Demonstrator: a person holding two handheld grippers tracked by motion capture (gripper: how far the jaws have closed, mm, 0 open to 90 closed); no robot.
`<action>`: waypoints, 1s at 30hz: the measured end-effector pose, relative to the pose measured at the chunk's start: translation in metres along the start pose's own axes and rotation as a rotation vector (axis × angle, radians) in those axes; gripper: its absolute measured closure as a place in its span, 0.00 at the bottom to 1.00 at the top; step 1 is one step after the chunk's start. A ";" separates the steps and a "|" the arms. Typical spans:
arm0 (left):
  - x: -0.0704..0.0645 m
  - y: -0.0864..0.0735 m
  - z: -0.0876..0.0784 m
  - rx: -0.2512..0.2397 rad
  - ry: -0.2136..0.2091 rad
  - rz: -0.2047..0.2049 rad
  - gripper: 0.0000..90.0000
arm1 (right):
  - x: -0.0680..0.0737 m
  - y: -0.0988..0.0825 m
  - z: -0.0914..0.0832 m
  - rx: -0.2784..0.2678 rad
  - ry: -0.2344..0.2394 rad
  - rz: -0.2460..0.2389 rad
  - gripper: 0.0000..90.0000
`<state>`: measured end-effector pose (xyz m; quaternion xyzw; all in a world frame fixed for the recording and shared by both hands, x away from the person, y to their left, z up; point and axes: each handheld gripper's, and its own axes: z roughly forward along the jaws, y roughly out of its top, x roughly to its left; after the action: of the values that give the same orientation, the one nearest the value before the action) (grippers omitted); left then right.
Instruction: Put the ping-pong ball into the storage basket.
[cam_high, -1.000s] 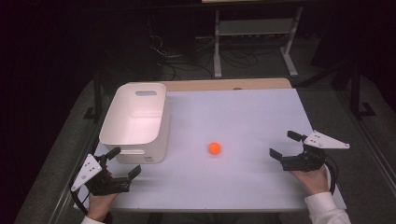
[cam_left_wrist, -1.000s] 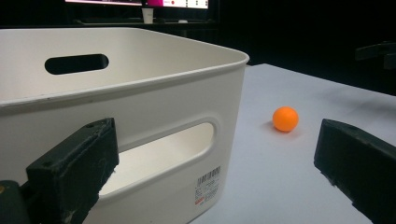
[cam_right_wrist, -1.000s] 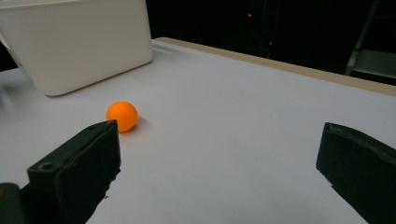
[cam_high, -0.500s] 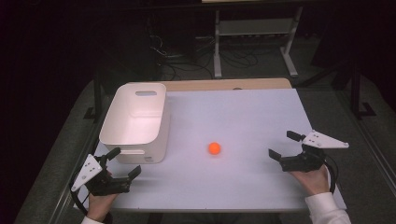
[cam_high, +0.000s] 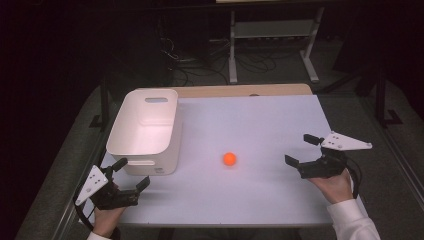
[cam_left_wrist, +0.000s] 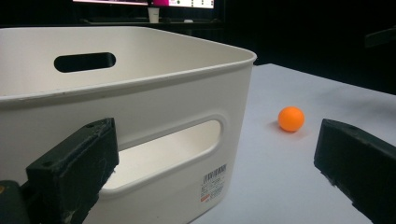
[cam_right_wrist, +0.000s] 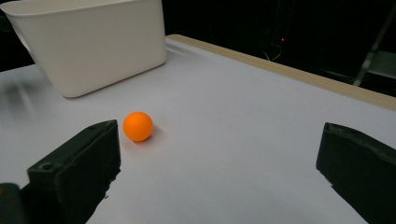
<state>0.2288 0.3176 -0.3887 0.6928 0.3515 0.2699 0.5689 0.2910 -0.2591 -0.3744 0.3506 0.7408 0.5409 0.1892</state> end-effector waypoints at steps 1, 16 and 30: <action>-0.001 0.000 0.001 -0.007 0.000 -0.007 0.00 | 0.001 0.004 0.001 0.005 0.004 -0.004 0.00; 0.000 0.000 -0.001 0.002 0.004 -0.004 0.00 | 0.007 0.025 0.010 0.054 0.028 -0.056 0.00; -0.001 0.000 -0.002 -0.011 0.003 -0.019 0.00 | 0.012 0.038 0.026 0.086 0.084 -0.076 0.00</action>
<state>0.2268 0.3174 -0.3880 0.6859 0.3574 0.2678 0.5746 0.3115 -0.2266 -0.3466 0.3070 0.7833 0.5154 0.1630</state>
